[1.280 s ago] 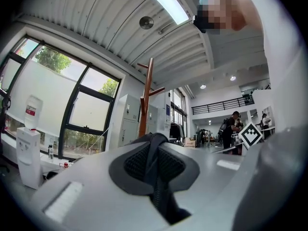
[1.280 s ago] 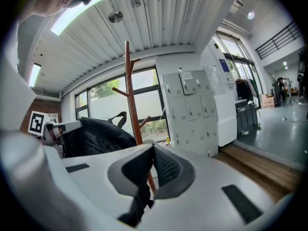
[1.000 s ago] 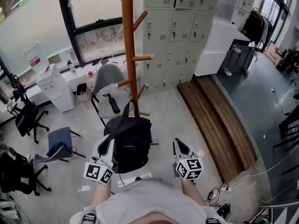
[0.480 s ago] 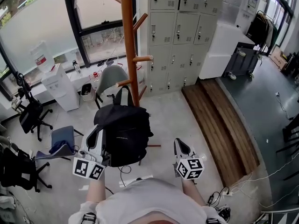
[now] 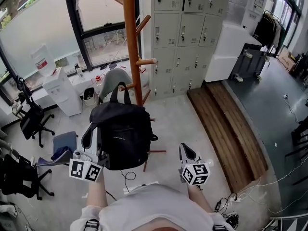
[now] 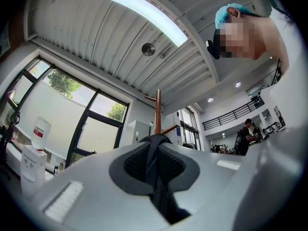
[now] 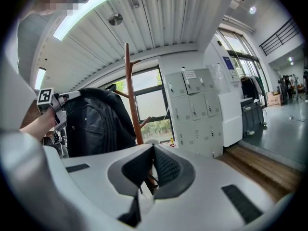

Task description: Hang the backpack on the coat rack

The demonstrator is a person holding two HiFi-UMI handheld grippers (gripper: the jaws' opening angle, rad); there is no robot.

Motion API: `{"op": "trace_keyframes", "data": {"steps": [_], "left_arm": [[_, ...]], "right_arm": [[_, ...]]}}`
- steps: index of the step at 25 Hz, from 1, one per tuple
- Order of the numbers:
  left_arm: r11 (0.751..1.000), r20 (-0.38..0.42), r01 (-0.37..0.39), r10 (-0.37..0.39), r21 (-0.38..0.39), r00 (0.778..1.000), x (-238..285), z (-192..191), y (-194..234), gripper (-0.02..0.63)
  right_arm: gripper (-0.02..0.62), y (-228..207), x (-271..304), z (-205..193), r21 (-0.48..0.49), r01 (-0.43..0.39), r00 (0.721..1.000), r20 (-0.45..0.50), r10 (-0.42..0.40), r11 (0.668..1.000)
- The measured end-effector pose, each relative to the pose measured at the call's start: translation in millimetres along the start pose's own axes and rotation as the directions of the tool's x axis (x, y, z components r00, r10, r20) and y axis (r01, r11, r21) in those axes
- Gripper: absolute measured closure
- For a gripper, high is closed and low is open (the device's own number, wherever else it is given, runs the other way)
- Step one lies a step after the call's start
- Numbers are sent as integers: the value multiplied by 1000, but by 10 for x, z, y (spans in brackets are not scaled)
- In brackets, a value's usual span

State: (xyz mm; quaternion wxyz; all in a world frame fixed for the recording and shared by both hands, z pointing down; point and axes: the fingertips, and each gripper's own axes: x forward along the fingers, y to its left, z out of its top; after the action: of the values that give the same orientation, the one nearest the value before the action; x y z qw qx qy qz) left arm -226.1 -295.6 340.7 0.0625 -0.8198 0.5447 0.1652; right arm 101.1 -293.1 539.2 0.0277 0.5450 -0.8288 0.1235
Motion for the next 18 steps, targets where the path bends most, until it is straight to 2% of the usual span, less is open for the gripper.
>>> {"op": "trace_keyframes", "data": {"steps": [9,14,18], "left_arm": [[999,-85,6,-10,-46,996,153,-344,112,577],[996,-140,-17,4,-89,990,212,-544,204,577],[997,-155,-10,-2,-79,988,253,-620,218,575]], "right_arm": [[586,2,14,1,4,10,1000,9,-10,1000],[588,25,43,9,-1,12,1000,12,-12,1000],[588,23,47,-11,0,17,1000,7,-17,1000]]}}
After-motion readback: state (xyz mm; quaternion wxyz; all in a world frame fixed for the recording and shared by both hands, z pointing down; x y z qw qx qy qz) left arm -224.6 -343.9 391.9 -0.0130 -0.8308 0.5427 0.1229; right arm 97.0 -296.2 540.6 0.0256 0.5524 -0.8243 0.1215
